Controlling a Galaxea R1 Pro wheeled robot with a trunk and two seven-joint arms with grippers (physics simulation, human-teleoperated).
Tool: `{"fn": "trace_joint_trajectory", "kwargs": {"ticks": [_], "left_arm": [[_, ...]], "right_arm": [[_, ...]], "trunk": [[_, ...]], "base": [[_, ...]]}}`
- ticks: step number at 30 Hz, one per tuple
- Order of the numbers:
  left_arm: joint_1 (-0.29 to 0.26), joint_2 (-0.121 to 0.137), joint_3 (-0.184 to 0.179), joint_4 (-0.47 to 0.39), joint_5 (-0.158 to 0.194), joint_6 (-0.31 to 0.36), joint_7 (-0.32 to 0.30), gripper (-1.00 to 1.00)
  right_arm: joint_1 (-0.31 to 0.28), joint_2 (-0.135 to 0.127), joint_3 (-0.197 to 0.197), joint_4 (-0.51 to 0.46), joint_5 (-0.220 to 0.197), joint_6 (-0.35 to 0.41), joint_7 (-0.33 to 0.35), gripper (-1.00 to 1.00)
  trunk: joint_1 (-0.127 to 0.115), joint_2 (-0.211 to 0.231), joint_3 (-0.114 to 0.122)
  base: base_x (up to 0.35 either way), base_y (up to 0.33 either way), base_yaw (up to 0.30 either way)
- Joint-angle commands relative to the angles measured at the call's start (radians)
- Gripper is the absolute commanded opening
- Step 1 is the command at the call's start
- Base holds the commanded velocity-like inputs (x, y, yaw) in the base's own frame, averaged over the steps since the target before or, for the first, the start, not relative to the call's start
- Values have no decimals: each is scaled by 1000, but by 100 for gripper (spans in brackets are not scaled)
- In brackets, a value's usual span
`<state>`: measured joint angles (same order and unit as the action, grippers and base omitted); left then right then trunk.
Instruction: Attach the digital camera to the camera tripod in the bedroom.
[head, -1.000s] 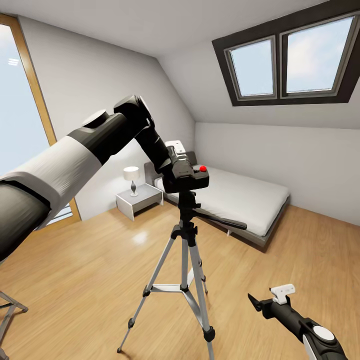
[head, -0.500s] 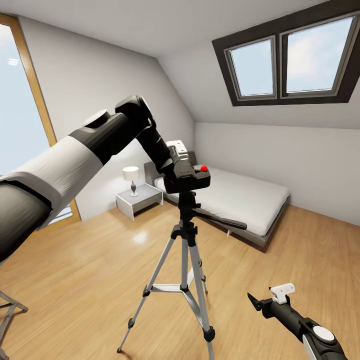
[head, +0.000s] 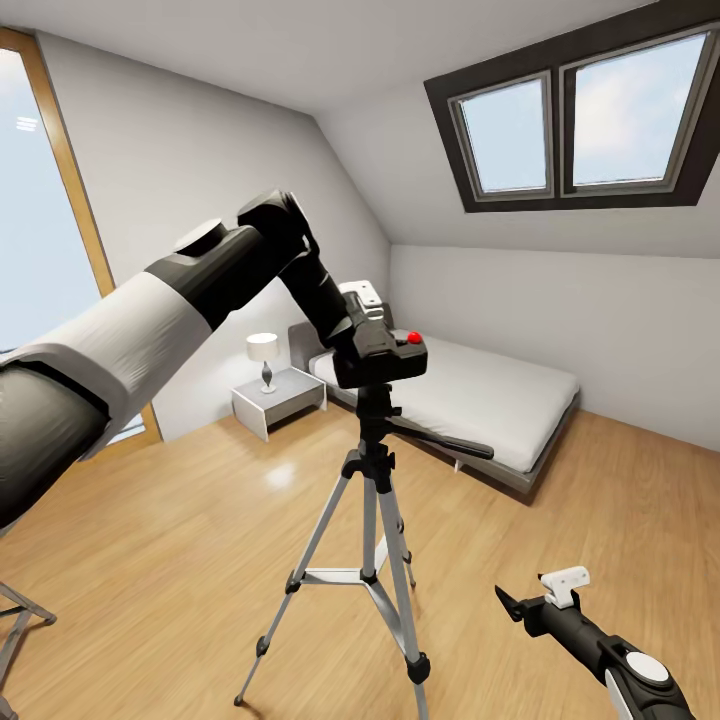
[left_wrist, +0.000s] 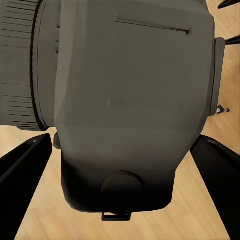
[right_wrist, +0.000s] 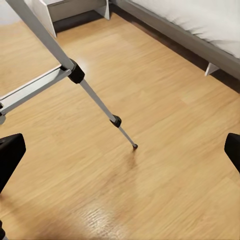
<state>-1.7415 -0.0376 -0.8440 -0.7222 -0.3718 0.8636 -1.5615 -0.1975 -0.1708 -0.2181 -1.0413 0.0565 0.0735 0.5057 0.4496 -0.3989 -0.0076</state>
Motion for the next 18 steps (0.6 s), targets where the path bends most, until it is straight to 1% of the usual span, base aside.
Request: {"fn": "trace_joint_trajectory", "kwargs": {"ticks": [1,6,11,15,18], "left_arm": [[-1,0,0,0,-10,11,-9,-100],[-1,-1,0,0,-10,9,-9,-100],[-1,0,-2,5,-10,6,-9,-100],[0,0,-2,6,-11,-4,-9,-100],[-1,-1,-3,4,-11,-23,-9,-100]], "right_arm": [[0,1,-3,-1,5,5,7,100],[0,2,-2,-1,5,5,7,100],[0,10,-2,1,5,5,6,100],[0,13,-2,3,6,5,5,100],[0,16,-2,5,6,4,6,100]], "trunk": [[0,-1,-1],[0,-1,-1],[0,-1,-1],[0,-1,-1],[0,-1,-1]], "base": [[0,0,0],[0,0,0],[0,0,0],[0,0,0],[0,0,0]]}}
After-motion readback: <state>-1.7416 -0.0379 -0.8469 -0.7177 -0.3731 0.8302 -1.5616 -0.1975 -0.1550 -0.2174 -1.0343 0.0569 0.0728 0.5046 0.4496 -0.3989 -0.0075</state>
